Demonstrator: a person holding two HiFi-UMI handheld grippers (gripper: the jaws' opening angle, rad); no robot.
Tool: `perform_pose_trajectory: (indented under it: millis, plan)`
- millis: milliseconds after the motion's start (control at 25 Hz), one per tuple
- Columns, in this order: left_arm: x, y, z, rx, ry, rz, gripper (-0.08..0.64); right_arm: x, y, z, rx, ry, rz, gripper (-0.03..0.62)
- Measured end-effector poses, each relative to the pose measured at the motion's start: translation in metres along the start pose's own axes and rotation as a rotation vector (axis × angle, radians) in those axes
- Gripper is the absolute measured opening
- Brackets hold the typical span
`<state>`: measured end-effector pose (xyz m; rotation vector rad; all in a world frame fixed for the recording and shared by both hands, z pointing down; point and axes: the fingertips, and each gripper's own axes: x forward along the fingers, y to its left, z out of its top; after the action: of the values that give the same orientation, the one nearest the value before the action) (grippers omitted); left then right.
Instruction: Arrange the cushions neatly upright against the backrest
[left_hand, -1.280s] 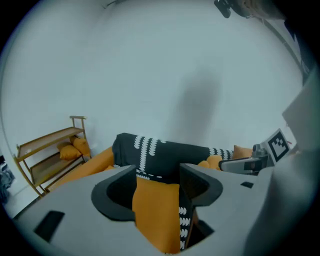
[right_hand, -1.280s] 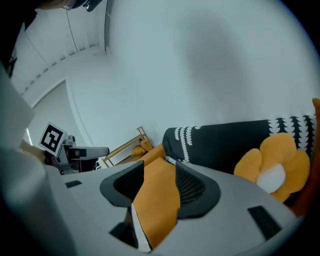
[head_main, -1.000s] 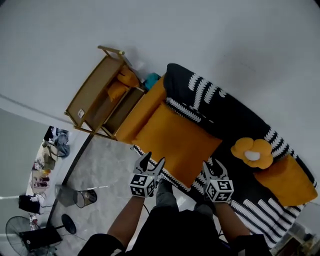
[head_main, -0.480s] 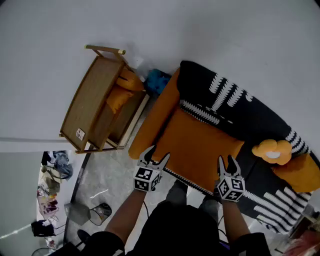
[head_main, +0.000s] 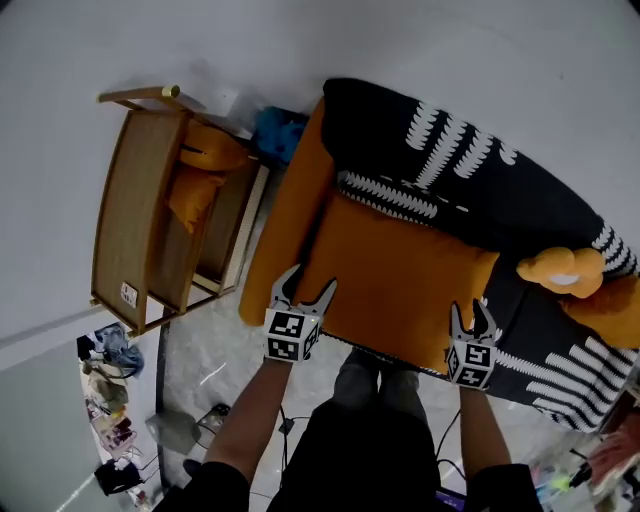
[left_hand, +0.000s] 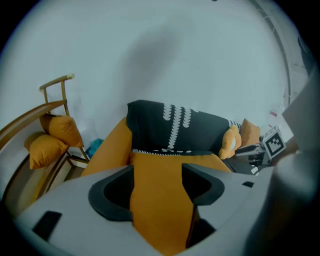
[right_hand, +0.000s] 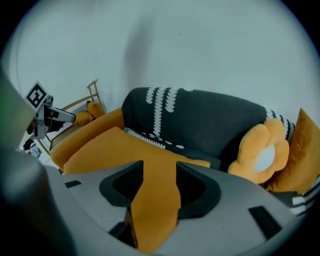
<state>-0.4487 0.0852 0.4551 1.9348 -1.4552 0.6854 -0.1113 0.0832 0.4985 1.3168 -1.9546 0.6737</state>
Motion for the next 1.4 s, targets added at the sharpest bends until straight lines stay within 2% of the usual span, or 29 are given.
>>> perform_pose_trajectory:
  millis: [120,320,400,520,640,720,840,1000,1080,1200,1400]
  plan:
    - [0.029,0.011,-0.020,-0.002,0.042,-0.017,0.334,0.017,-0.014,-0.023,0.079,0.040,-0.024,0.231]
    - [0.065,0.019,-0.040,0.002,0.030,0.020,0.334,0.045,-0.027,-0.048,0.068,0.070,-0.030,0.263]
    - [0.078,0.027,-0.052,-0.011,0.058,0.015,0.342,0.056,-0.025,-0.061,0.155,0.090,-0.025,0.290]
    - [0.098,0.031,-0.075,-0.008,0.141,0.004,0.387,0.069,-0.025,-0.083,0.278,0.139,-0.023,0.384]
    - [0.116,0.033,-0.080,-0.017,0.152,0.027,0.393,0.084,-0.031,-0.084,0.244,0.121,-0.044,0.398]
    - [0.121,0.034,-0.082,-0.014,0.159,0.044,0.400,0.089,-0.039,-0.088,0.244,0.117,-0.056,0.461]
    - [0.122,0.033,-0.087,-0.021,0.189,0.053,0.442,0.090,-0.048,-0.103,0.327,0.139,-0.008,0.495]
    - [0.132,0.038,-0.097,-0.124,0.245,0.007,0.499,0.099,-0.051,-0.109,0.364,0.165,0.042,0.505]
    - [0.138,0.039,-0.101,-0.160,0.270,-0.024,0.500,0.103,-0.051,-0.111,0.376,0.183,0.045,0.514]
    - [0.139,0.039,-0.102,-0.173,0.288,-0.038,0.500,0.108,-0.050,-0.115,0.395,0.228,0.051,0.535]
    - [0.139,0.034,-0.106,-0.202,0.310,-0.085,0.494,0.116,-0.047,-0.123,0.470,0.294,0.187,0.535]
